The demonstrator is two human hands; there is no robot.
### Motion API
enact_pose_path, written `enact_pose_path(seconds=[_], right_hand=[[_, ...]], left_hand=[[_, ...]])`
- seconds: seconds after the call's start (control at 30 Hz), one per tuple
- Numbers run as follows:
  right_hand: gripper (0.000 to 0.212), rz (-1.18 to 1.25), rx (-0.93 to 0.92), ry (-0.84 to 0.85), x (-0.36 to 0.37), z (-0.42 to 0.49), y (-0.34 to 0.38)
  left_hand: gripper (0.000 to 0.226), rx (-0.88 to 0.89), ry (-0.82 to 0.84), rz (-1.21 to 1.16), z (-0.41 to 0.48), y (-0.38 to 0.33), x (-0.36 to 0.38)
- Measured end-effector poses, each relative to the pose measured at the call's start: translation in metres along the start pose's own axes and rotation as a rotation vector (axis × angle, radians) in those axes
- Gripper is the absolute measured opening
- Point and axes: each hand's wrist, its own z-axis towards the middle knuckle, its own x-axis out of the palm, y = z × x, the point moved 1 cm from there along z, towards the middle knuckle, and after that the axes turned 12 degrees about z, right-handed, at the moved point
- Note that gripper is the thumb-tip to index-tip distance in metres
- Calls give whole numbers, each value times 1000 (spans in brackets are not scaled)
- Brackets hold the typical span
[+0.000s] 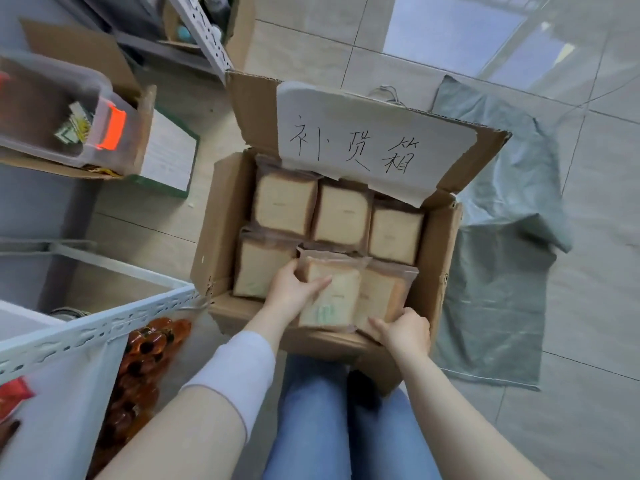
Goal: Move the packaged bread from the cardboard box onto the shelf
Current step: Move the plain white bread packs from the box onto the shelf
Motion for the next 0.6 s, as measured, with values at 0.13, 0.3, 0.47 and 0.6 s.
enact_pose_path(seconds=[0.13, 0.3, 0.47, 0.6], right_hand=[[44, 148, -123, -51, -31, -34, -2], [34, 281, -401, 57, -83, -113, -9], [26, 295, -717, 376, -108, -259, 0], [30, 234, -928, 573, -101, -379, 18]], left_hand=[[51, 127, -206, -86, -61, -2, -36], [42, 250, -454, -272, -187, 21, -102], [23, 440, -676, -524, -354, 64, -177], [21, 527, -885, -575, -468, 111, -239]])
